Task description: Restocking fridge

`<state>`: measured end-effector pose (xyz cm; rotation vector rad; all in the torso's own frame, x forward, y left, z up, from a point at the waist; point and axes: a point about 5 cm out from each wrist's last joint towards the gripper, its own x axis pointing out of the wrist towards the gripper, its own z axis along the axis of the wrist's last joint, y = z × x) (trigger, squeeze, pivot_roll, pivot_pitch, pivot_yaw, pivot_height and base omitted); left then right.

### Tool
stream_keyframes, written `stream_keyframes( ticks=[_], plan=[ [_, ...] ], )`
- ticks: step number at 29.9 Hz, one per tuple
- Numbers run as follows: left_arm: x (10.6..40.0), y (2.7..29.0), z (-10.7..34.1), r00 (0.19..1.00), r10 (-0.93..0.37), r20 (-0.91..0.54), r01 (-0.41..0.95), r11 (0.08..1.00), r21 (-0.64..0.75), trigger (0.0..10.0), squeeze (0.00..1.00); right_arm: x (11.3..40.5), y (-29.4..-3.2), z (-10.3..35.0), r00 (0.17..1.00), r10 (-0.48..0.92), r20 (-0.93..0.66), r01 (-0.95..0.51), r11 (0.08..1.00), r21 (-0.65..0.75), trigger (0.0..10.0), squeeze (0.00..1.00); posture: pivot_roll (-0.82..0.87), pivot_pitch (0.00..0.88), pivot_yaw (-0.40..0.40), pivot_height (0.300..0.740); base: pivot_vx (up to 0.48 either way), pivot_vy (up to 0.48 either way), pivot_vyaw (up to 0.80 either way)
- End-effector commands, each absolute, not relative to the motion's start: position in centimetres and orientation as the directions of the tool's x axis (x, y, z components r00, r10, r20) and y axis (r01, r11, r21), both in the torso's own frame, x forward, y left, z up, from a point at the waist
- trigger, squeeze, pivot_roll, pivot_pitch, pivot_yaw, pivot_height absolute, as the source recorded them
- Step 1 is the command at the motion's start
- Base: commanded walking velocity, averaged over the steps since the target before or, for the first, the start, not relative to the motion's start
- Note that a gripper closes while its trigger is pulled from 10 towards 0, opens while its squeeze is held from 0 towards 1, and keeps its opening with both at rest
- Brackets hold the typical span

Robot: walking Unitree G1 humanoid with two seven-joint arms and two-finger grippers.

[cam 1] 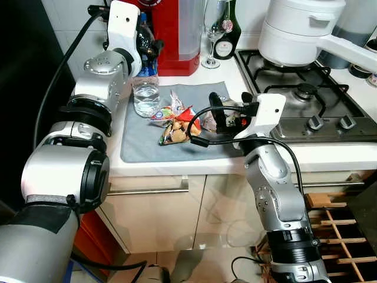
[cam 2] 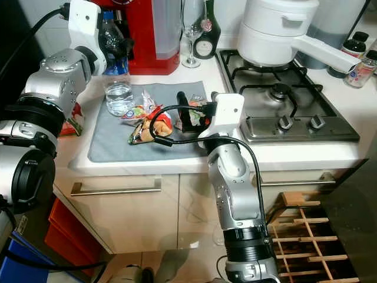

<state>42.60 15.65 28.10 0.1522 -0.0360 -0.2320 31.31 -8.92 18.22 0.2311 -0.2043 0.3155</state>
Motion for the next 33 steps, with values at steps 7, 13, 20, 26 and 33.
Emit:
stream_keyframes(
  ticks=[7,13,20,26,33],
  plan=[
    [42.2,14.8,30.2,0.936,-0.286,0.204,0.254,0.952,0.169,0.0,0.00,31.5,-8.9,18.1,0.934,0.283,0.217,-0.324,0.929,0.180,10.0,0.00,-0.02,0.000,0.038,0.740,0.000,0.000,0.00],
    [41.3,14.4,32.8,0.874,-0.305,0.379,0.227,0.945,0.237,0.0,0.00,31.8,-9.0,18.1,0.935,0.278,0.220,-0.318,0.933,0.171,10.0,0.00,-0.01,0.000,0.040,0.740,0.000,0.000,0.00],
    [39.4,14.7,36.8,0.750,-0.238,0.617,0.068,0.956,0.286,10.0,0.00,32.2,-9.5,19.4,0.936,0.194,0.292,-0.246,0.958,0.150,10.0,0.00,0.00,0.000,0.023,0.740,0.000,0.000,0.00],
    [38.2,14.9,37.7,0.676,-0.214,0.706,0.017,0.961,0.275,10.0,0.00,32.2,-10.0,20.2,0.926,0.164,0.341,-0.208,0.973,0.098,10.0,0.00,0.00,0.000,0.015,0.740,0.000,0.000,0.00],
    [37.6,14.2,37.9,0.638,-0.210,0.741,-0.023,0.957,0.290,10.0,0.00,32.5,-10.3,20.8,0.915,0.140,0.379,-0.172,0.984,0.051,10.0,0.00,0.00,0.000,0.009,0.740,0.000,0.000,0.00]
  ],
)
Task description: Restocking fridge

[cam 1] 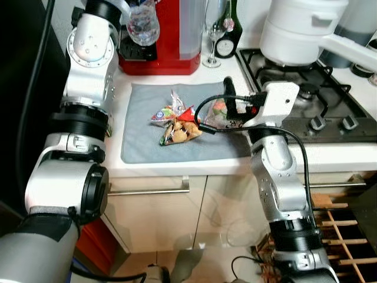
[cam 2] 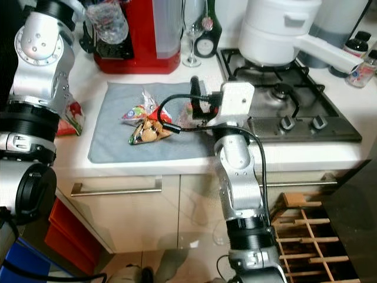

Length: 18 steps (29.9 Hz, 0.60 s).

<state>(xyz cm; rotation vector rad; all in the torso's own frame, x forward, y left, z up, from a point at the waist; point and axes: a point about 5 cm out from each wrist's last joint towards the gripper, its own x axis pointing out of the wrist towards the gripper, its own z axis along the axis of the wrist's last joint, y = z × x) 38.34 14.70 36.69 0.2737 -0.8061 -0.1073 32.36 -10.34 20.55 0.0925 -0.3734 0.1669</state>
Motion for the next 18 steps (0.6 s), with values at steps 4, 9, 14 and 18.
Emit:
stream_keyframes(
  ticks=[4,9,14,18],
  plan=[
    [37.51,14.04,37.98,0.630,-0.209,0.748,-0.031,0.956,0.293,10.0,0.00,32.60,-10.39,20.79,0.914,0.139,0.380,-0.170,0.984,0.048,10.0,0.00,0.00,0.000,0.004,0.740,0.000,0.000,0.00],
    [37.47,14.25,37.60,0.634,-0.191,0.749,-0.042,0.959,0.280,10.0,0.00,32.73,-10.38,20.51,0.919,0.137,0.369,-0.167,0.985,0.050,10.0,0.00,0.00,0.000,-0.002,0.740,0.000,0.000,0.00],
    [37.43,14.11,37.50,0.636,-0.195,0.747,-0.038,0.958,0.283,10.0,0.00,32.80,-10.25,20.13,0.925,0.133,0.356,-0.165,0.984,0.061,10.0,0.00,0.00,0.000,0.007,0.740,-0.208,0.000,0.00],
    [37.43,13.92,37.48,0.636,-0.202,0.745,-0.032,0.957,0.287,10.0,0.00,32.82,-10.16,20.02,0.926,0.129,0.354,-0.162,0.985,0.067,10.0,0.00,0.00,0.000,0.010,0.740,-0.271,0.000,0.00]
  ],
)
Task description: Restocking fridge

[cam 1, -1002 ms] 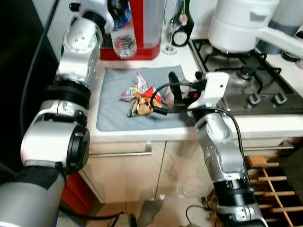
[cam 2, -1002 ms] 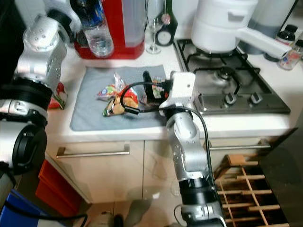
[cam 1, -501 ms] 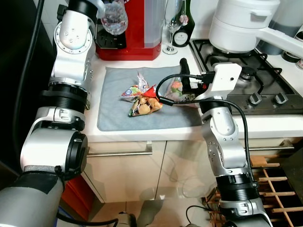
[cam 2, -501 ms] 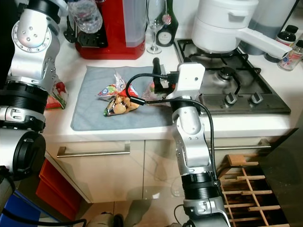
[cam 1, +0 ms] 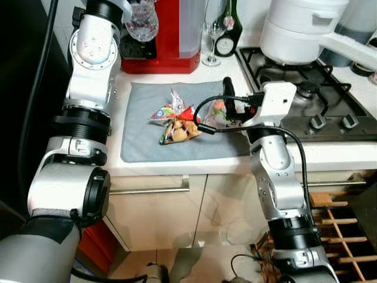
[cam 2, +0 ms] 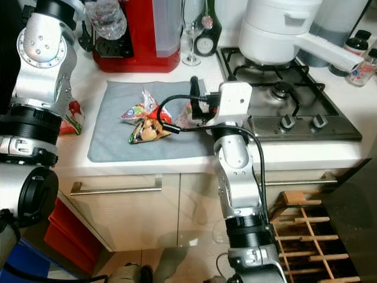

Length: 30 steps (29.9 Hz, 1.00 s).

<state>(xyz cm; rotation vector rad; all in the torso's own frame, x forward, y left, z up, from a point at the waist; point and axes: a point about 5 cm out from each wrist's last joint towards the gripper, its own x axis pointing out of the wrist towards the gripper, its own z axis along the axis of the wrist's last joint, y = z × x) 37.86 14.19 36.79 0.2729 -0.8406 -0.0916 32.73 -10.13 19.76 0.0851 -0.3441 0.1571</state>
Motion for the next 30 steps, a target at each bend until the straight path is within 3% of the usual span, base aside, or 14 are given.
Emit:
stream_keyframes(
  ticks=[1,30],
  plan=[
    [37.5,13.8,37.5,0.636,-0.204,0.745,-0.030,0.957,0.287,10.0,0.00,32.8,-10.1,20.0,0.927,0.127,0.352,-0.161,0.985,0.069,10.0,0.00,0.00,0.000,0.016,0.740,-0.270,0.000,0.00],
    [37.4,13.6,36.8,0.650,-0.218,0.728,-0.004,0.957,0.290,10.0,0.00,32.9,-9.8,18.8,0.934,0.146,0.325,-0.174,0.983,0.058,10.0,0.00,0.01,0.000,0.021,0.740,-0.261,0.000,0.00]
  ],
)
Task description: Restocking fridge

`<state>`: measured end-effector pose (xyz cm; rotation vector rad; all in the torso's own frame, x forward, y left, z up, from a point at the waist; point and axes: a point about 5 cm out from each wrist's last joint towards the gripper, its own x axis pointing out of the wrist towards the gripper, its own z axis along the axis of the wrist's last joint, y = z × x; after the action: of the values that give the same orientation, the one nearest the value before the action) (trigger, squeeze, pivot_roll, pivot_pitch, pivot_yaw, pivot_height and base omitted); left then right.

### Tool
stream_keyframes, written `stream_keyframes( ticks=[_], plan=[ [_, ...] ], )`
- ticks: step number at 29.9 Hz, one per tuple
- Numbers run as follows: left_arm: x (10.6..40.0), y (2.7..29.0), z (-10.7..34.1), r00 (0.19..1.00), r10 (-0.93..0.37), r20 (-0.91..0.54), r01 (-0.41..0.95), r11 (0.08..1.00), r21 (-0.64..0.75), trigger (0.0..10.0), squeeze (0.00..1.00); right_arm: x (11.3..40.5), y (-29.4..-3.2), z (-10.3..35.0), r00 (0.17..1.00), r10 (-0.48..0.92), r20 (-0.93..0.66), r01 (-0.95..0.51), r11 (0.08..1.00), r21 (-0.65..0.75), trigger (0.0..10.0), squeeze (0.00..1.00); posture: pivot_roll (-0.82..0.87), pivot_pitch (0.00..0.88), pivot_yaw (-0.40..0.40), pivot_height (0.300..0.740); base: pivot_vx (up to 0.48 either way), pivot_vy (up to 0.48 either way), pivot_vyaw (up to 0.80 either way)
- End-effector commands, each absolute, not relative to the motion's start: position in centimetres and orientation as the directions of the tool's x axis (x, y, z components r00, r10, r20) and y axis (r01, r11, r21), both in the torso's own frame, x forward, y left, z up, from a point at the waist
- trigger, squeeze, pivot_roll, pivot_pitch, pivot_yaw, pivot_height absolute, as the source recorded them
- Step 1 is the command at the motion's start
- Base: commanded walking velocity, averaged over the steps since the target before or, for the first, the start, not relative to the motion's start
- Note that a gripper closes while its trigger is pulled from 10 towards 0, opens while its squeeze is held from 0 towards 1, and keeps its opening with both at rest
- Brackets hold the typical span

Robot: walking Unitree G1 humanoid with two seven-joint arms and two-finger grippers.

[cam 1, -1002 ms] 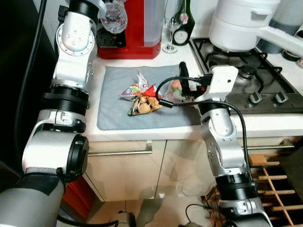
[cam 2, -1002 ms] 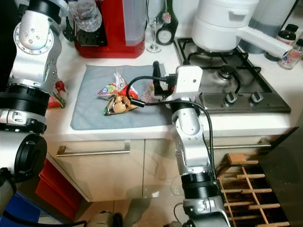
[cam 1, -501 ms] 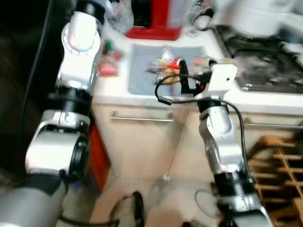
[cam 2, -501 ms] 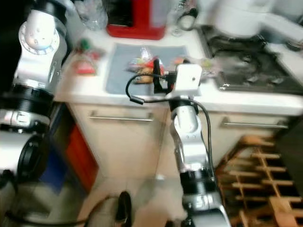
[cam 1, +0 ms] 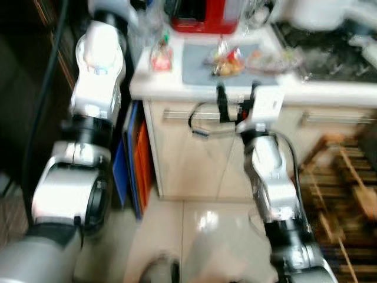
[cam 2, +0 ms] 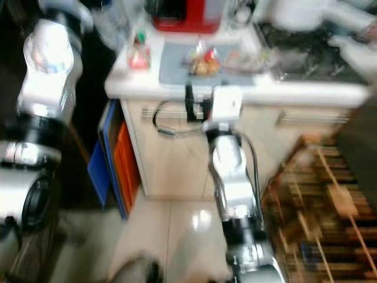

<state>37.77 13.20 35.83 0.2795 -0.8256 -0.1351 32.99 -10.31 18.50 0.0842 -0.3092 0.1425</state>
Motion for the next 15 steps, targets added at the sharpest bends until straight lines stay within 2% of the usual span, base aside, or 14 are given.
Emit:
stream_keyframes(
  ticks=[1,13,15],
  plan=[
    [37.43,13.59,36.73,0.651,-0.219,0.727,-0.003,0.957,0.290,10.0,0.00,32.85,-9.76,18.81,0.934,0.147,0.324,-0.174,0.983,0.057,10.0,0.00,0.01,0.000,0.021,0.740,-0.259,0.000,0.00],
    [37.41,13.66,36.48,0.656,-0.218,0.722,-0.005,0.956,0.294,10.0,0.00,32.84,-9.78,18.60,0.935,0.157,0.319,-0.180,0.983,0.045,10.0,0.00,0.01,0.000,0.012,0.740,-0.252,0.000,0.00],
    [37.33,13.63,35.97,0.661,-0.222,0.717,0.008,0.958,0.288,10.0,0.00,32.85,-9.89,18.44,0.936,0.166,0.311,-0.185,0.982,0.032,10.0,0.00,0.00,0.000,0.011,0.740,0.000,0.000,0.00]
  ],
)
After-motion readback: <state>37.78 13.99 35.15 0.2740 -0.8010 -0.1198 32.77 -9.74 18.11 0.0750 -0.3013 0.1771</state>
